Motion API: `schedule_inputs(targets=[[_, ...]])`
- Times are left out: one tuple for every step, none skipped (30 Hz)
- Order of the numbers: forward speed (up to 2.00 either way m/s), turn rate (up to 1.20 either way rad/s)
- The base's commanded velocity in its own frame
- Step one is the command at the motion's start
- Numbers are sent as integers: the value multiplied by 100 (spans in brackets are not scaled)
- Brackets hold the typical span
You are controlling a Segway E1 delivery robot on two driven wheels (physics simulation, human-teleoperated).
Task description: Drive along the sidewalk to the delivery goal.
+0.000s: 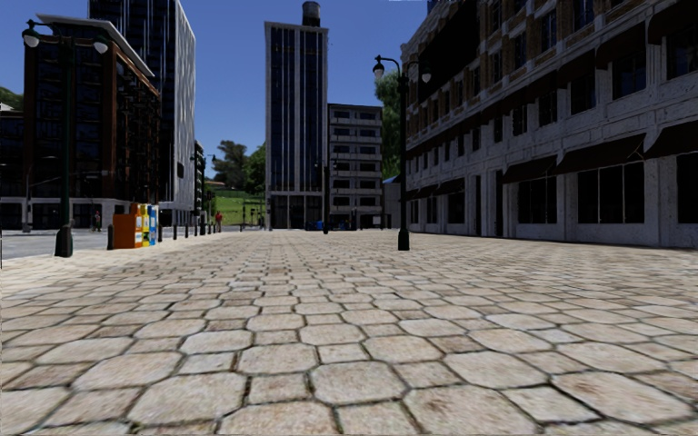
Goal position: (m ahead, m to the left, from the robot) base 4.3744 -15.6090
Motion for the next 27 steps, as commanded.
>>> schedule_inputs(targets=[[115, -52], [123, -52], [126, -52], [130, -52], [135, -51], [135, -51], [145, -50], [151, -50], [155, -50], [157, -50], [157, -50], [158, -50], [159, -51], [159, -57], [159, -63], [159, -63], [159, -65], [159, -65], [159, -65], [160, -65], [160, -65], [161, -65], [161, -65], [161, -65], [161, -65], [161, -65], [161, -65]])
